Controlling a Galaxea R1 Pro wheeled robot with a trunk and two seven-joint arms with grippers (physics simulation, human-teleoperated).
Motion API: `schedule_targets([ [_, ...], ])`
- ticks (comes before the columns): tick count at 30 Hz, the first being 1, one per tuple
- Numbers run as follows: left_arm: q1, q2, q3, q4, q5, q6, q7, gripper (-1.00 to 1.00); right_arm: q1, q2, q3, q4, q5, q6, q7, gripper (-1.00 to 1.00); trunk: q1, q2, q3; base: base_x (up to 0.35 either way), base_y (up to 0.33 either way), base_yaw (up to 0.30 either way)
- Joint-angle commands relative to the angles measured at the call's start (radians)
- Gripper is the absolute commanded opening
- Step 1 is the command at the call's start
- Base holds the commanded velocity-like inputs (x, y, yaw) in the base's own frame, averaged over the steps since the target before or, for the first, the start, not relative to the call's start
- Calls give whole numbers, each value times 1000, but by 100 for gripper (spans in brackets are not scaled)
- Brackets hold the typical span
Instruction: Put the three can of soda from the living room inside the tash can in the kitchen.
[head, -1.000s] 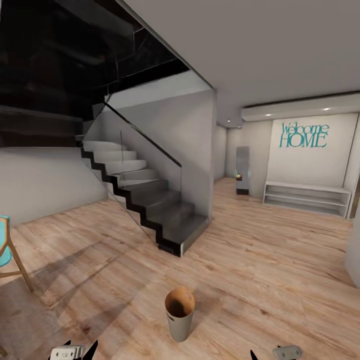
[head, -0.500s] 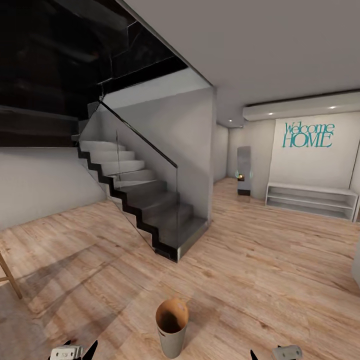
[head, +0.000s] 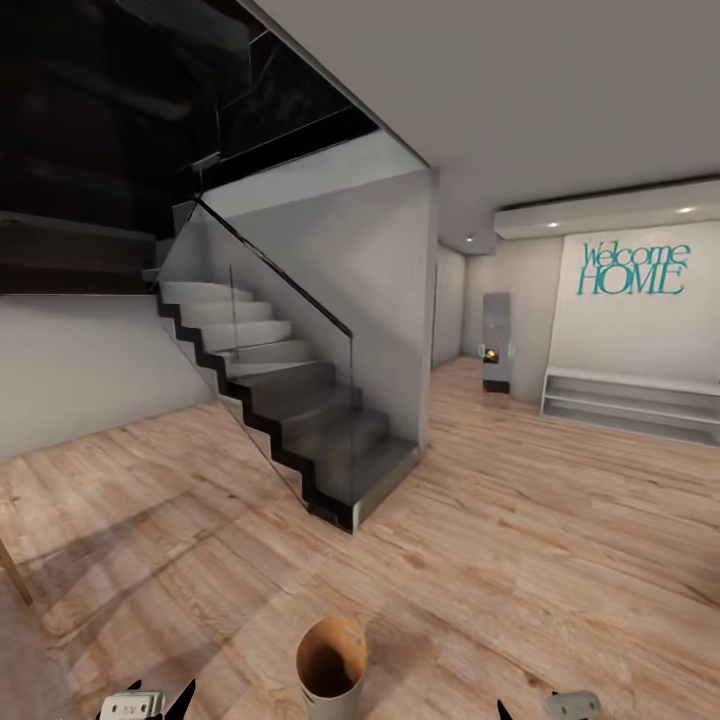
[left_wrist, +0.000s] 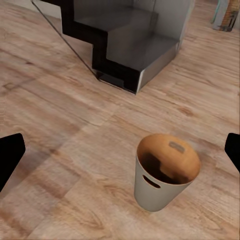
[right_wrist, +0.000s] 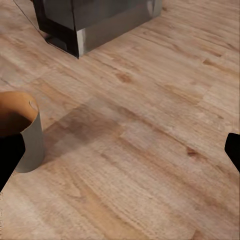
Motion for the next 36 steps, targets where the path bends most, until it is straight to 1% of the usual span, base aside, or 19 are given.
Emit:
schedule_targets([
  [1, 0, 0, 0, 0, 0, 0, 0, 100, 0, 1, 0, 0, 0, 0, 0, 100, 0, 0, 0, 125, -60, 202],
  [8, 0, 0, 0, 0, -1, 0, 0, 100, 0, 7, 0, 0, -1, 0, 0, 100, 0, 0, 0, 97, -21, 233],
  [19, 0, 0, 0, 0, -1, 0, 0, 100, 0, 8, 0, 0, -2, 0, 0, 100, 0, 0, 0, 94, -16, 248],
  [36, 0, 0, 0, 0, -1, 0, 0, 100, 0, 8, 0, 0, -2, 0, 0, 100, 0, 0, 0, 204, -145, 249],
])
